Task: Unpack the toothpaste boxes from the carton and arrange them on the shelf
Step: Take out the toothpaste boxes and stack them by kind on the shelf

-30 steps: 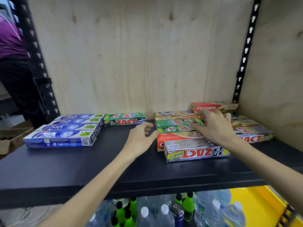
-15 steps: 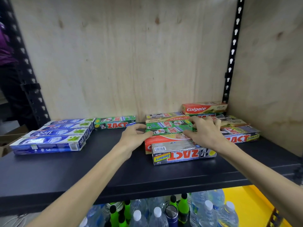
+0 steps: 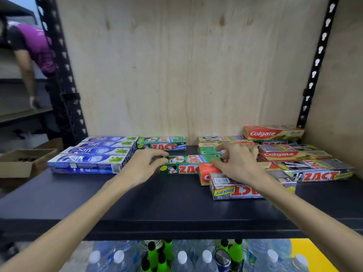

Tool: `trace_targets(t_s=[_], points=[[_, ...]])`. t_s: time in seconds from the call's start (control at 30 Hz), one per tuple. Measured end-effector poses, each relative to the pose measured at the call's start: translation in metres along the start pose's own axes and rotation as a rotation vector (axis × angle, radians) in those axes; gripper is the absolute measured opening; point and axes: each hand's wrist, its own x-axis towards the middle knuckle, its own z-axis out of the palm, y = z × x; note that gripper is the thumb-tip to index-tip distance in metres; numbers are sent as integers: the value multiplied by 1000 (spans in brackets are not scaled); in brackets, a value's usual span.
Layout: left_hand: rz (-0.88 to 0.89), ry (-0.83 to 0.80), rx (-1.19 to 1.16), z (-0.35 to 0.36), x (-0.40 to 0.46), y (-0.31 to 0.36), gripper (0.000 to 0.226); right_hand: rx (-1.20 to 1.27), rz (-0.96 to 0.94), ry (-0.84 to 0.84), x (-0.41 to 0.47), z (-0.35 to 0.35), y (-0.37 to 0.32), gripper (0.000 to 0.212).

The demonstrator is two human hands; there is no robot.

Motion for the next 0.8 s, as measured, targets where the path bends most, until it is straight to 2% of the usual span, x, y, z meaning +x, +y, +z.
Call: trace_targets(t_s=[0.17, 0.23, 0.3, 0.4, 0.47, 0.57, 0.8], points=[[94, -117, 340, -36, -1, -30, 95, 33, -68, -9, 7, 19, -33, 49], [133, -106, 428, -43, 2, -40, 106, 13, -113, -24, 11, 25, -43, 54], [119, -90, 438, -46, 5, -48, 103, 6, -140, -67, 17, 28, -49, 58], [106, -67, 476, -47, 12, -55, 73, -3, -150, -133, 32, 33, -53, 61], [109, -52, 489, -47, 16, -60, 62, -26, -166, -180, 41, 35, -49, 60], [102, -42, 476, -46, 21, -66, 62, -33, -154, -214, 49, 39, -41, 64], [75, 32, 473, -42, 46, -78, 59, 28, -205, -170, 72, 60, -40, 73]])
